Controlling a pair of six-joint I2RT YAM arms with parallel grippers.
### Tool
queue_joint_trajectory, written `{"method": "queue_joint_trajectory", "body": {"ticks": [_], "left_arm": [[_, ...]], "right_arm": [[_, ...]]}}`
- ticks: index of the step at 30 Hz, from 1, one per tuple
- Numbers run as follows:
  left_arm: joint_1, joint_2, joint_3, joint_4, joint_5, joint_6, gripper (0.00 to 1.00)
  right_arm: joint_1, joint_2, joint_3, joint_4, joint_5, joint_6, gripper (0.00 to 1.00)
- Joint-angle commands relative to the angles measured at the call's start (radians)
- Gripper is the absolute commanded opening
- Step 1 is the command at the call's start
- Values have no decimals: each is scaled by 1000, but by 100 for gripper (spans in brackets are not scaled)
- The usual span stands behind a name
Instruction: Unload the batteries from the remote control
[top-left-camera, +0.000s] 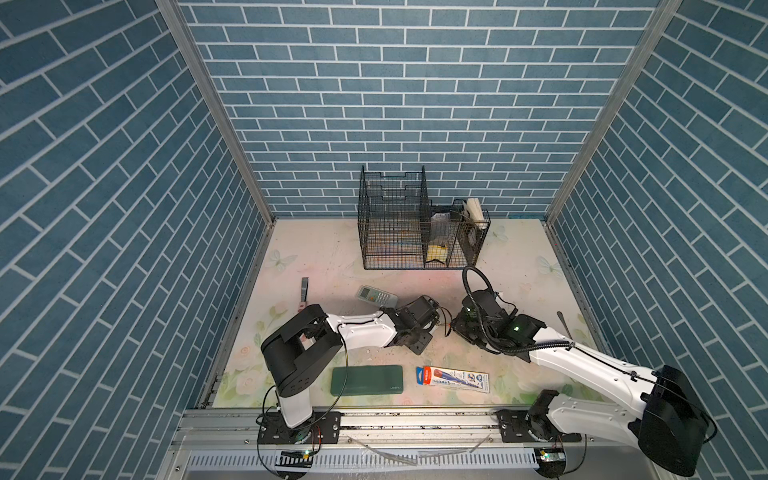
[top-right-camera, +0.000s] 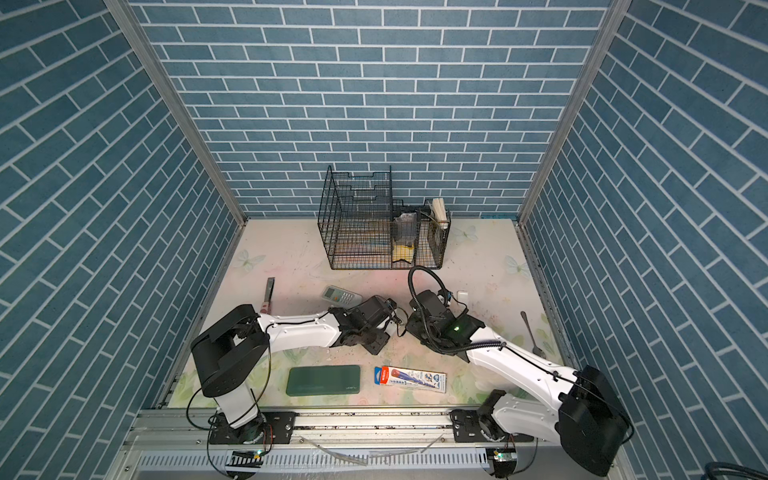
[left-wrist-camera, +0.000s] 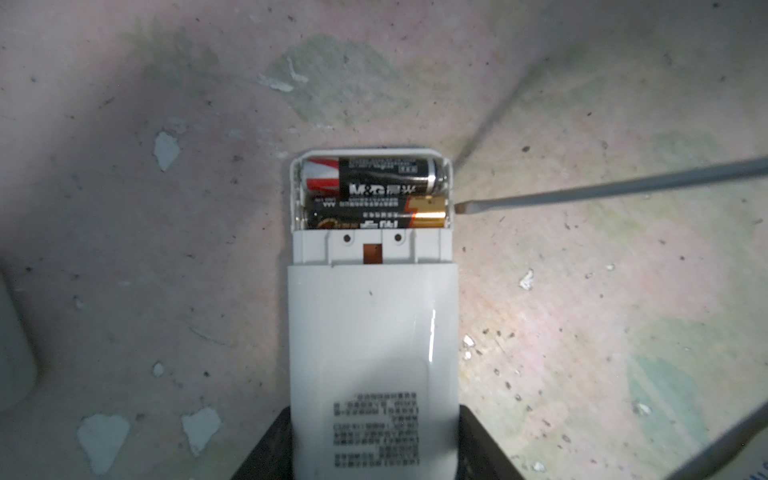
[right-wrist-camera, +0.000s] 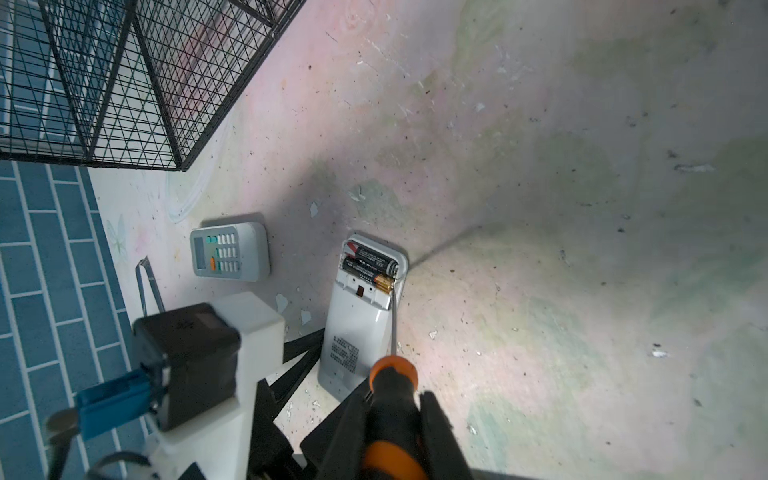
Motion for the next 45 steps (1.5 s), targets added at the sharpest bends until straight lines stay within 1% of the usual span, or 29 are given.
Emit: {"method": "queue_joint_trajectory", "body": {"ticks": [1,5,19,45], "left_arm": [[3,67,-64,-126,82,-12,41],[4,67,-65,-126,83,-11,41],[3,70,-71,-120,88,-13,39],[2,71,-76,-114,91,-17,37]], "right_arm": [[4,1,-28,15,3,40,0],[3,1,-35,40,3,43,0],[3,5,-12,46,-1,31,0],[3,0,36,13,3,12,0]]}}
